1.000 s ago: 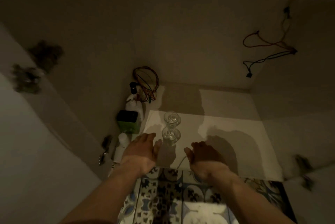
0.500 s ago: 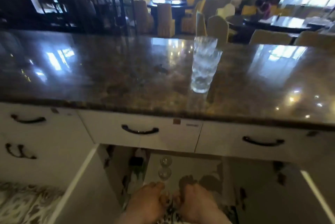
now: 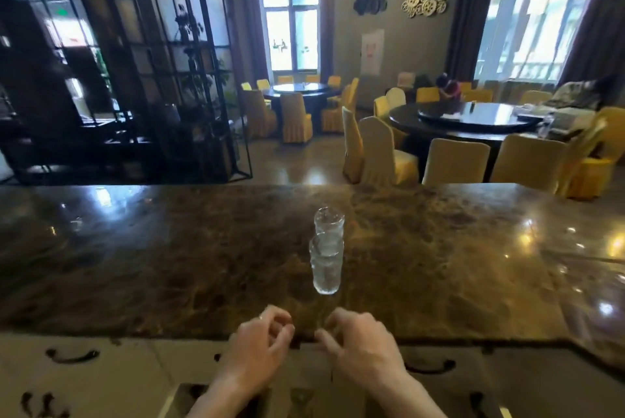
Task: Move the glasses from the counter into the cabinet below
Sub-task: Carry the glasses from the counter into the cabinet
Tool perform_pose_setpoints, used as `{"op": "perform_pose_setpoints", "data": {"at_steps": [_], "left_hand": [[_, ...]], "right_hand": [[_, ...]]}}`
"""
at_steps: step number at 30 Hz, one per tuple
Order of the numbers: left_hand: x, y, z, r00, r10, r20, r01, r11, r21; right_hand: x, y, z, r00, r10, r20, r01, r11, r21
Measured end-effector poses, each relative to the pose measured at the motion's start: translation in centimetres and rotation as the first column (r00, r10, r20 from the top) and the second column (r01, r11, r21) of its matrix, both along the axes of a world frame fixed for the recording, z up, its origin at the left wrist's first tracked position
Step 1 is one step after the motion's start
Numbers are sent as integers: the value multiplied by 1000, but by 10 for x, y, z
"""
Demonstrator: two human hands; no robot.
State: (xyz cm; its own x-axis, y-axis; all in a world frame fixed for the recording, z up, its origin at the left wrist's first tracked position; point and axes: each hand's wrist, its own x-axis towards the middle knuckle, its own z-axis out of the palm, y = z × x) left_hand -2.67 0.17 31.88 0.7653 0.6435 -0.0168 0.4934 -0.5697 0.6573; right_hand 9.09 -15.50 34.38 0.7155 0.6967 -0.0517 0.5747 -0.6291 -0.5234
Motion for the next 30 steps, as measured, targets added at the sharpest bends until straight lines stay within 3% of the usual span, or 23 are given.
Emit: {"op": "perform_pose_setpoints", "data": {"at_steps": [3, 6, 15, 23, 30], "left_hand": [[43, 21, 15, 992, 62, 113, -65, 998, 24], [90, 34, 20, 980, 20, 196, -33, 998, 60], [178, 54, -21, 989, 9, 150, -5, 1000, -28], [183, 64, -32, 972, -25, 234, 22, 1000, 15], [133, 84, -22, 964, -4, 264, 2, 1000, 6]], "right_hand": [[34, 9, 25, 994, -107, 14, 104, 985, 135], [67, 19, 38, 981, -186, 51, 172, 964, 203], [141, 62, 32, 948, -301, 105, 267, 930, 254], [175, 102, 13, 932, -335, 139, 295, 924, 244], [195, 133, -5, 947, -316, 54, 295, 925, 240]]}}
